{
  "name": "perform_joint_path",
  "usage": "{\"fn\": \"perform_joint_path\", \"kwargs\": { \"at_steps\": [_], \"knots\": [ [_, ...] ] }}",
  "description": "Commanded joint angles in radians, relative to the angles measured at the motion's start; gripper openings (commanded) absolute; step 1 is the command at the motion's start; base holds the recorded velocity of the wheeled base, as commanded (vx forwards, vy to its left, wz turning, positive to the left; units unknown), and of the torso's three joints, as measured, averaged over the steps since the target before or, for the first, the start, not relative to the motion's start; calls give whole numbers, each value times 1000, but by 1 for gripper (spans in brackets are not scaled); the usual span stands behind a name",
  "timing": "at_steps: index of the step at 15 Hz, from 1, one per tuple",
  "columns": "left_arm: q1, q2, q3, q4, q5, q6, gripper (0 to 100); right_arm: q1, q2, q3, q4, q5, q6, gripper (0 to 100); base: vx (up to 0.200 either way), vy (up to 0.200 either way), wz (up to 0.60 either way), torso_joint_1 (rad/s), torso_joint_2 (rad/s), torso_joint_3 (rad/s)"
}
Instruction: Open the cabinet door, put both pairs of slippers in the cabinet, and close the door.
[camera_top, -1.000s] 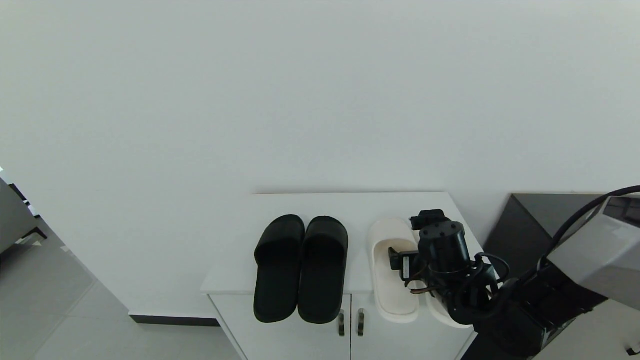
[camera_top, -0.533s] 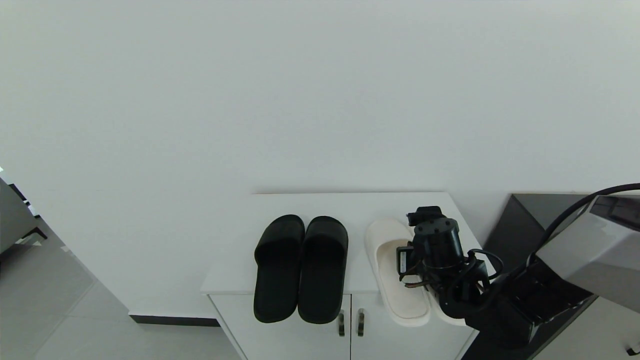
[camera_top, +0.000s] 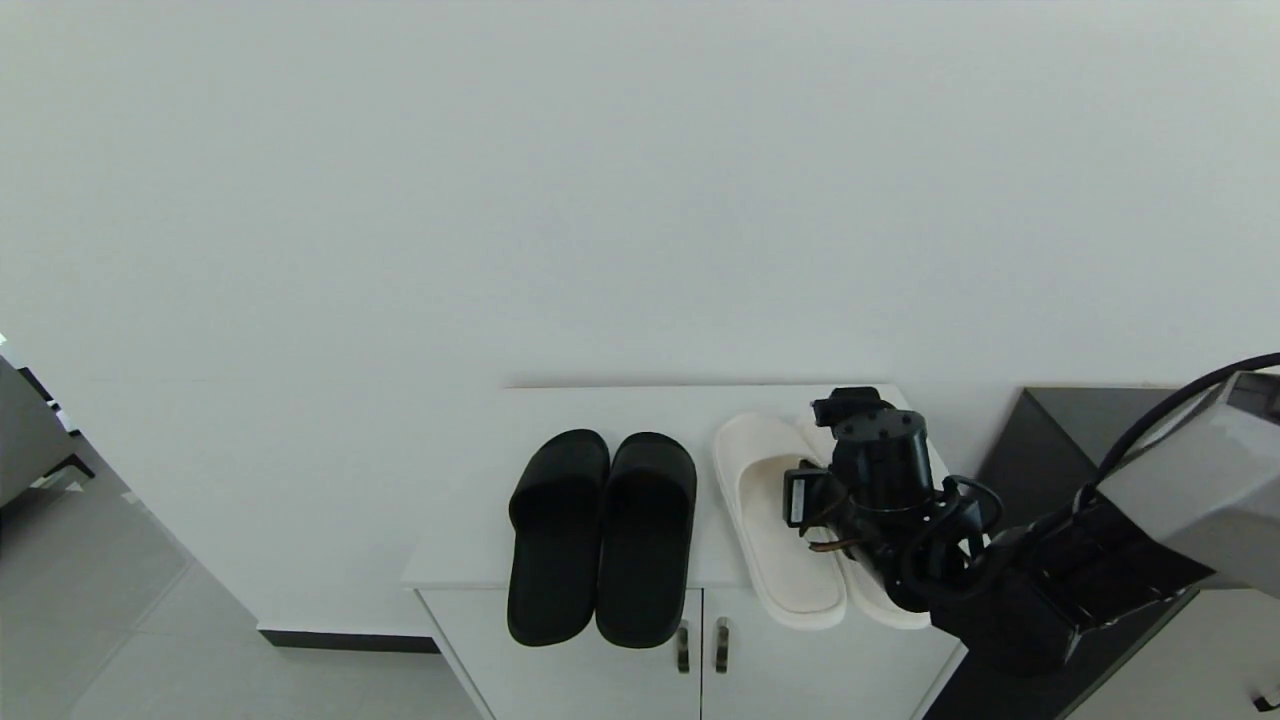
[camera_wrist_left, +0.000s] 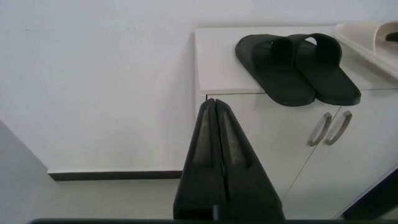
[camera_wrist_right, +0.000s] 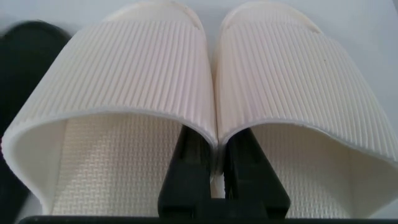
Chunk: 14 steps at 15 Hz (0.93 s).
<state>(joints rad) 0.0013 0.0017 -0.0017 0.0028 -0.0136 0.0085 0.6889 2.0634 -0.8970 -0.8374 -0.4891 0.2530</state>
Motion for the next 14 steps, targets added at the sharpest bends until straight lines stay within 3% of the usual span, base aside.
{"fn": "perform_joint_path", "kwargs": {
  "at_steps": [1,4,5,8,14],
  "knots": [
    [0,0,0,0,0,-1,0,1,-152,58,-2,129,0,0,0,0,0,0,0,0],
    [0,0,0,-1,1,-12,0,26,-318,188,6,389,2,0,0,0,0,0,0,0],
    [0,0,0,0,3,-12,0,35,-355,228,4,431,2,0,0,0,0,0,0,0],
    [0,0,0,-1,3,-13,0,86,-422,303,0,434,9,0,0,0,0,0,0,0],
    [0,0,0,-1,3,-18,0,178,-428,345,1,460,12,0,-200,0,0,-1,-2,3]
  ]
}}
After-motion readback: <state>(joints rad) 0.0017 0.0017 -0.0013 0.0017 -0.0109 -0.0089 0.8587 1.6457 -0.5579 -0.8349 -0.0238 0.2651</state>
